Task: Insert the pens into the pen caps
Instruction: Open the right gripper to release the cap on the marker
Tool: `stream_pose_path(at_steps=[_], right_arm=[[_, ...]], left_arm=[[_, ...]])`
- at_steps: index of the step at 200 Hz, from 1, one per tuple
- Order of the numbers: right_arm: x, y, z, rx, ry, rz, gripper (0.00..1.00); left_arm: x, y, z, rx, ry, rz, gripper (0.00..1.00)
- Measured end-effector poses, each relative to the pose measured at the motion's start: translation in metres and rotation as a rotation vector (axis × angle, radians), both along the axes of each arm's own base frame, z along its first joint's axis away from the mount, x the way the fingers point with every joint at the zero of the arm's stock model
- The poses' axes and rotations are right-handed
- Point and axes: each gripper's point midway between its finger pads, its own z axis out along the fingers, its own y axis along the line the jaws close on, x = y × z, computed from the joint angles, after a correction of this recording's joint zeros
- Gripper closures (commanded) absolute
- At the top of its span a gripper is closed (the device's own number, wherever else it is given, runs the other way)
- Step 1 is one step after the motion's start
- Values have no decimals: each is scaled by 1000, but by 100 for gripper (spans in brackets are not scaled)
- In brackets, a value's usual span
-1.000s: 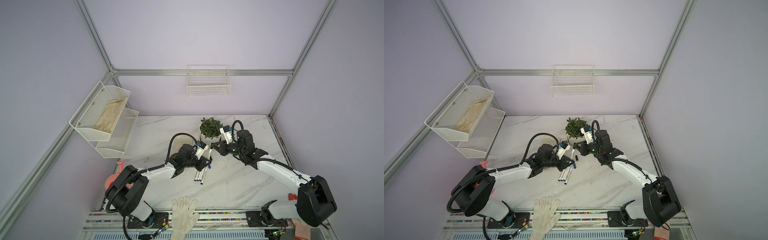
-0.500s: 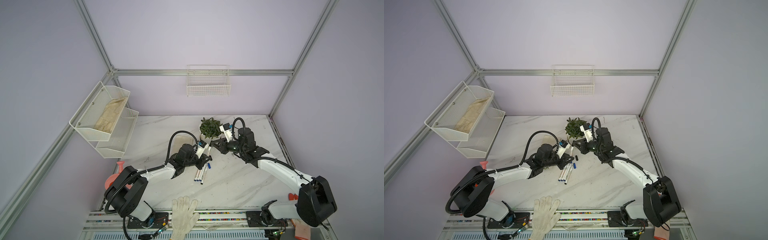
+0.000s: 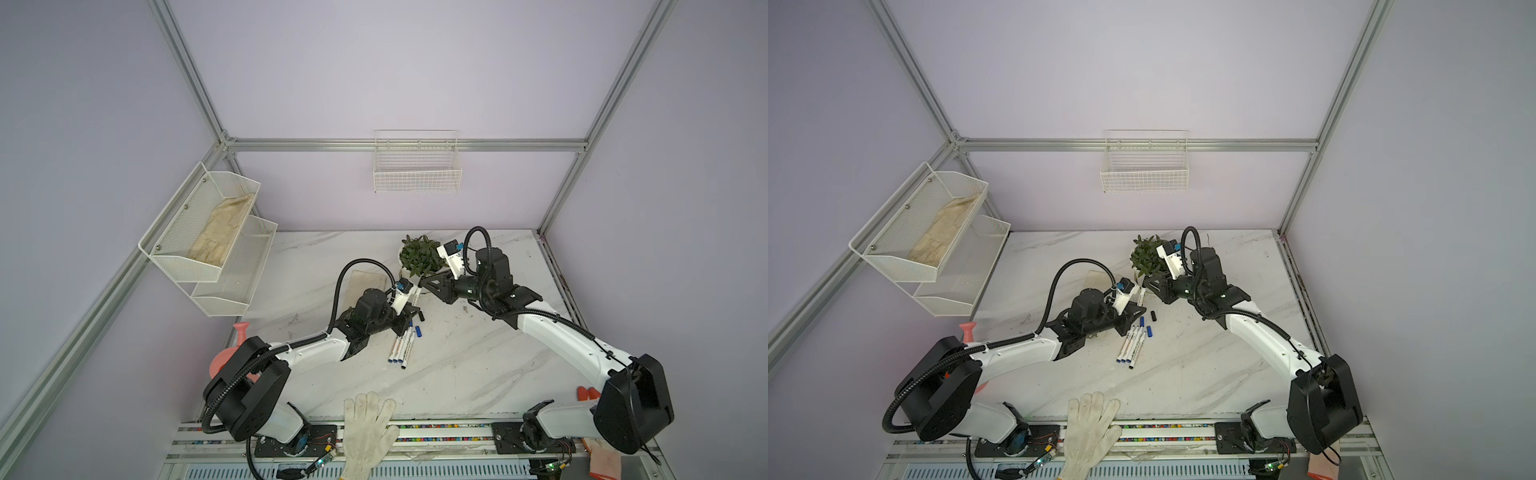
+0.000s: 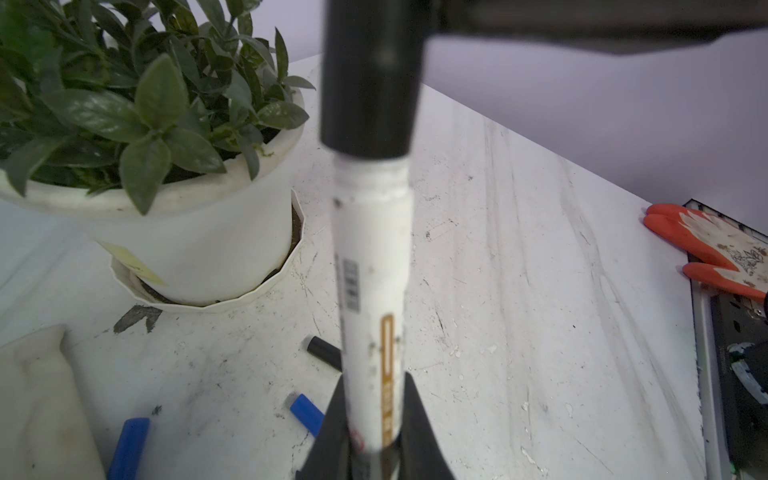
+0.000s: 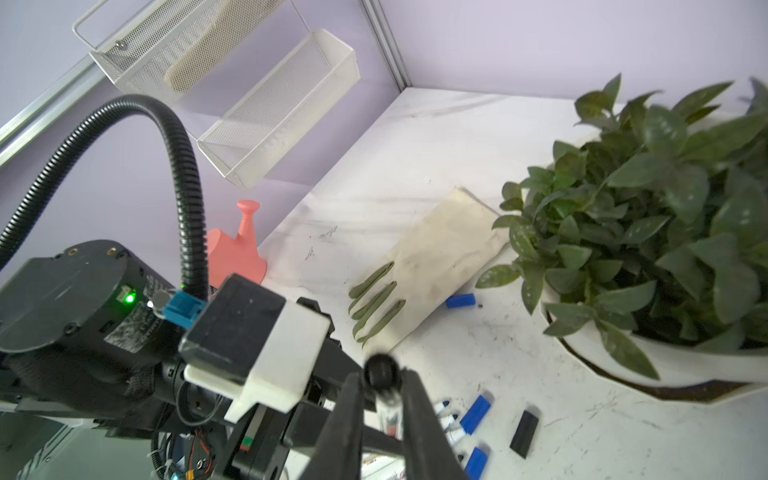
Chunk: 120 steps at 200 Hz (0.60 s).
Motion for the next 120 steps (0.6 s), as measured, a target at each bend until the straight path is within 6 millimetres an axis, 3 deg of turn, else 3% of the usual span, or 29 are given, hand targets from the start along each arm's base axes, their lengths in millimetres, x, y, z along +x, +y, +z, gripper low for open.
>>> stream_pose_path(at_steps=[43, 77, 120], right_arm=[[-9, -1, -18, -58, 59, 0, 56], [-5, -4, -18, -80, 58, -29, 56], [3, -4, 8, -64, -1, -52, 55]], left_arm=[[10, 2, 32, -67, -108, 40, 100], [9, 5, 24, -47, -112, 48, 100], [7, 7, 18, -35, -107, 49, 100]])
